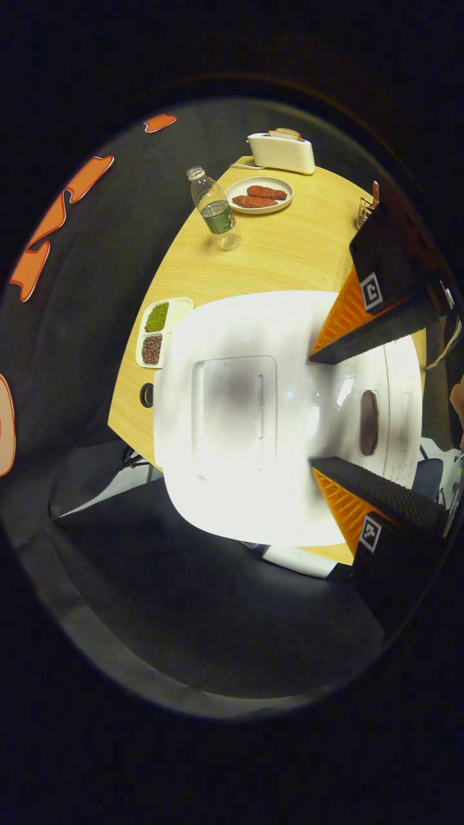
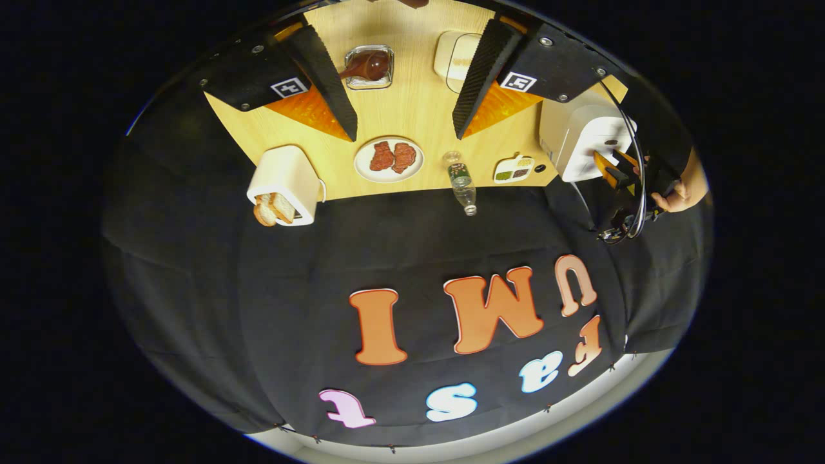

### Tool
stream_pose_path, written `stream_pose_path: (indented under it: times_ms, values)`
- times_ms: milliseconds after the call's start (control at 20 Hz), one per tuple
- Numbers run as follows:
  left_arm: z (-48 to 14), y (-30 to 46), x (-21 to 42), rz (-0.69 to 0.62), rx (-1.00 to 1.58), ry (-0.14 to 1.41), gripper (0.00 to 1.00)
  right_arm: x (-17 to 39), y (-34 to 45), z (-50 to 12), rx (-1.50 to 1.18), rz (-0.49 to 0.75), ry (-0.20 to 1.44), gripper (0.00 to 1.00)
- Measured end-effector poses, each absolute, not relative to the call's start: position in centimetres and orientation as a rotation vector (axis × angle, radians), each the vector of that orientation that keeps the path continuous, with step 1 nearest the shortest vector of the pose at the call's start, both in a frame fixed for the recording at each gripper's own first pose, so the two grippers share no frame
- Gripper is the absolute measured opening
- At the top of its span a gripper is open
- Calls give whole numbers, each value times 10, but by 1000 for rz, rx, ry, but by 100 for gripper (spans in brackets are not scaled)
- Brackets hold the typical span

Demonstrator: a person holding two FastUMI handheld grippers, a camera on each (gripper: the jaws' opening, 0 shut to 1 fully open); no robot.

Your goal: Close the left gripper, press the button to open the rice cooker; take a wooden spoon from the chopstick holder with the right hand, scoop a spoonful of rice and pour it into the rice cooker, then put the wooden spoon back into the chopstick holder.

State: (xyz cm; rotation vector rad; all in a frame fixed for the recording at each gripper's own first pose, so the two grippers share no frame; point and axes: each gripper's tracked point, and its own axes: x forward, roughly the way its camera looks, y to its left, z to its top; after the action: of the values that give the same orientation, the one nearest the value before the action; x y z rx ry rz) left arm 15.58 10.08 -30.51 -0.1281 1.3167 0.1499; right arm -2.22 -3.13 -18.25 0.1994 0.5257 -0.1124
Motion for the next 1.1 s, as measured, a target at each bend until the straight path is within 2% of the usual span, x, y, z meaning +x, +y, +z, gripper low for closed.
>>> stream_pose_path:
  times_ms: [150,250,300,400,450,650,750,1100]
  values:
    - [-304,98,156,166,-99,1185,100,-12,-4,-182,208,-18,514,93]
    - [-302,97,158,147,-31,1039,98,-3,9,-178,191,27,489,92]
    - [-300,97,159,143,0,966,100,2,15,-173,190,44,465,93]
    - [-297,94,150,153,-5,883,97,15,26,-162,183,77,412,93]
    - [-289,84,145,126,-45,838,100,22,29,-158,162,84,394,93]
    - [-217,65,134,74,-13,542,97,43,37,-133,97,92,303,93]
    - [-176,51,121,31,2,431,99,53,41,-123,74,90,261,93]
    - [-88,2,71,-73,6,166,96,66,54,-82,81,106,155,93]
